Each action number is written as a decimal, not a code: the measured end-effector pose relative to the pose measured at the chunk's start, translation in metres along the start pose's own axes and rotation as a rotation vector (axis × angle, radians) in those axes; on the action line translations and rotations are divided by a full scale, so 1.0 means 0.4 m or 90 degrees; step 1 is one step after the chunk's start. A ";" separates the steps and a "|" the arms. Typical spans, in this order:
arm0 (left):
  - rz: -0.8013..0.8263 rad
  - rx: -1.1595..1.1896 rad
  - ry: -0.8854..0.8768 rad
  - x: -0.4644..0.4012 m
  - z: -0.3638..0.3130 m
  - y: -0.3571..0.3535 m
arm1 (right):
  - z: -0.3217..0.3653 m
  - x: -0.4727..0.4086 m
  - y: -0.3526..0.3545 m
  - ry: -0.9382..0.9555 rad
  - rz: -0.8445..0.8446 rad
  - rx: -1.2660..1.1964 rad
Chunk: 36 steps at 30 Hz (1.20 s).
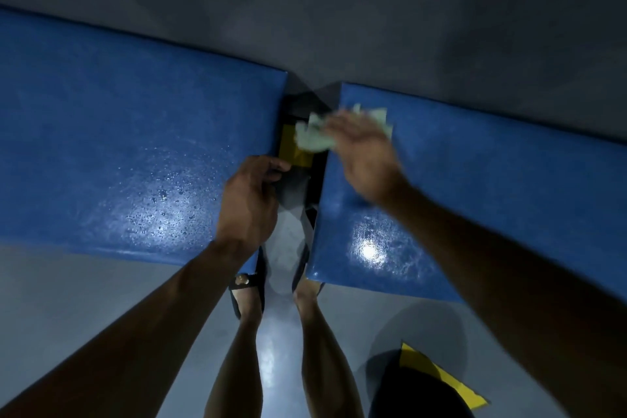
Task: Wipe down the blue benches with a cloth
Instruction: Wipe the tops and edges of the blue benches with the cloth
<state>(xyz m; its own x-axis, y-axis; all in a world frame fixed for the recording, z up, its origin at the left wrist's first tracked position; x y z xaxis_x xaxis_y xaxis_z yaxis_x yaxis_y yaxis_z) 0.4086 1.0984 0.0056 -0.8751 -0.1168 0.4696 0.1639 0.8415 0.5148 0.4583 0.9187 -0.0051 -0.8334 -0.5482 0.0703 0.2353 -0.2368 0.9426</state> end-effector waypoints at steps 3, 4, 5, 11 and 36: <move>0.025 0.006 0.002 0.013 0.002 -0.010 | 0.223 0.197 -0.094 0.114 0.098 -0.086; 0.024 -0.001 -0.008 0.016 -0.003 -0.009 | 0.281 0.256 -0.112 0.154 0.161 -0.094; 0.018 -0.004 -0.018 0.016 -0.007 -0.005 | 0.313 0.295 -0.117 0.191 0.188 -0.095; 0.044 0.041 0.011 0.017 -0.006 -0.016 | 0.150 0.118 -0.030 0.273 0.052 -0.065; 0.115 -0.073 -0.115 0.105 -0.033 0.031 | 0.308 0.413 -0.102 0.258 0.162 0.044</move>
<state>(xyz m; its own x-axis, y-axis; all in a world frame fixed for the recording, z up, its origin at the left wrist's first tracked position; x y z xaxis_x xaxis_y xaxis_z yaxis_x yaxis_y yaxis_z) 0.3799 1.0970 0.0414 -0.8922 0.1352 0.4309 0.3670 0.7732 0.5172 0.2492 0.9367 0.0083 -0.4882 -0.8536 0.1816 0.3608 -0.0079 0.9326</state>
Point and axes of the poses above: each hand's wrist, its own x-axis away from the middle knuckle, its own y-axis out of the back of the hand, z = x × y, the point moved 8 cm from there along -x, towards the middle knuckle, and after that the axes turned 11 degrees about y, right-handed, at the moved point
